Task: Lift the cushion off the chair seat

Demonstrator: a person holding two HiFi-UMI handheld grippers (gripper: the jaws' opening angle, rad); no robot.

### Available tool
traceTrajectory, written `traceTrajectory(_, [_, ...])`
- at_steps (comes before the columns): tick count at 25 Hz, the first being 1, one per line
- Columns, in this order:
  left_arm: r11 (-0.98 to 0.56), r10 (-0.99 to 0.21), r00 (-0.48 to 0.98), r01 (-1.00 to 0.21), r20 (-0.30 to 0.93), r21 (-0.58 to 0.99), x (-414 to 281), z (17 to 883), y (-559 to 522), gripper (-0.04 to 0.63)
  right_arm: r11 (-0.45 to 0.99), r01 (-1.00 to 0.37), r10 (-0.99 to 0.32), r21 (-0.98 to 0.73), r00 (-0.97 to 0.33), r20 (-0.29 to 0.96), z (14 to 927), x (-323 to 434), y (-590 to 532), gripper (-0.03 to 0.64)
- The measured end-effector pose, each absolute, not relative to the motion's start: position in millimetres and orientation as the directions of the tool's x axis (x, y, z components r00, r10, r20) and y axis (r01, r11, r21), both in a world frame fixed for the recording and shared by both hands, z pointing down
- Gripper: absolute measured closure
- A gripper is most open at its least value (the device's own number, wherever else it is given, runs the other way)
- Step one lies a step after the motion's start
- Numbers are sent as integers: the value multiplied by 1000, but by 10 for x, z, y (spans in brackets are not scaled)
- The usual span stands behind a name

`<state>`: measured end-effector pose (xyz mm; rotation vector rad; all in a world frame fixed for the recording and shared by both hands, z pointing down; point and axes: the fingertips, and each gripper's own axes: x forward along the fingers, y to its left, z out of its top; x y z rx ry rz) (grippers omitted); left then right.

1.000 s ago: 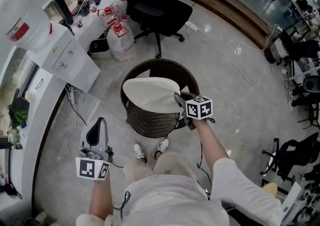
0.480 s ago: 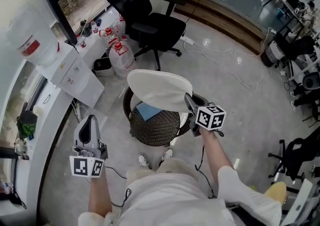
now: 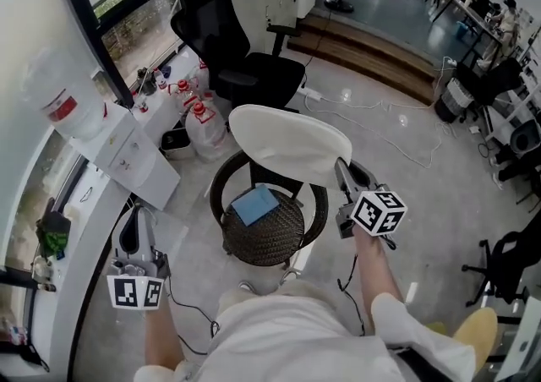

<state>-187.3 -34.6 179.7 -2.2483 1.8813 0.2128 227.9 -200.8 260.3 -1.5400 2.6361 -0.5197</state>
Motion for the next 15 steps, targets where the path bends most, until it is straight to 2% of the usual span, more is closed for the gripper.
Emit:
traceTrajectory(9, [-89,-952,102,-994,-289,-58,-2147,1618,-161,578,406,-883,-906,-236,-423,27,2008,2710,-1695,581])
traceTrajectory(15, [-37,-950,45,-999,-308,-31,-2310,1568,-9,578,348,-919,-935,-186,-355,3,1767,2864,-1499,581])
